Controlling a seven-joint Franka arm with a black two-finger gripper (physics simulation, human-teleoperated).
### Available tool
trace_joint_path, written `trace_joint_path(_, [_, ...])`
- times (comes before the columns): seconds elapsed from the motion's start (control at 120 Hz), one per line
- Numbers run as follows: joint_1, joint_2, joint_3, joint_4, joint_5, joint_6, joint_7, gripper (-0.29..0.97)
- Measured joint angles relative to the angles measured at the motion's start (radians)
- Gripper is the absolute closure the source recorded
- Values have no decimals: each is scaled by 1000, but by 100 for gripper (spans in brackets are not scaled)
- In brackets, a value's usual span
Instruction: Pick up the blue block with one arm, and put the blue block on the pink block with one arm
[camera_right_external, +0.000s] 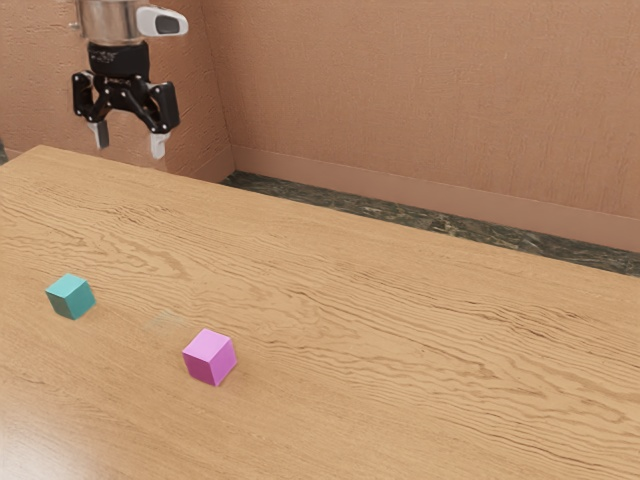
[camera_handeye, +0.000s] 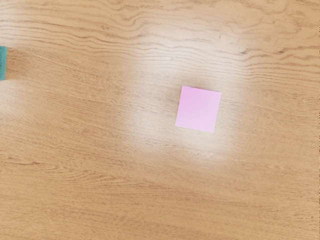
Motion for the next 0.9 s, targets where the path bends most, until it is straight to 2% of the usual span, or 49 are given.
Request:
trace_joint_path(0.217, [-1,1,1,3,-10,54,-24,0])
trace_joint_path(0.358, [-4,-9,-1,201,-10,32,-36,0])
trace_joint_path(0.458, [-8,-9,0,245,-9,16,-43,0])
trace_joint_path(0.608, [-5,-4,3,249,-7,4,-52,0])
trace_joint_path(0.817, [47,-1,1,242,-9,-3,-60,0])
trace_joint_path(0.9, [71,-27,-4,146,-16,35,-62,0])
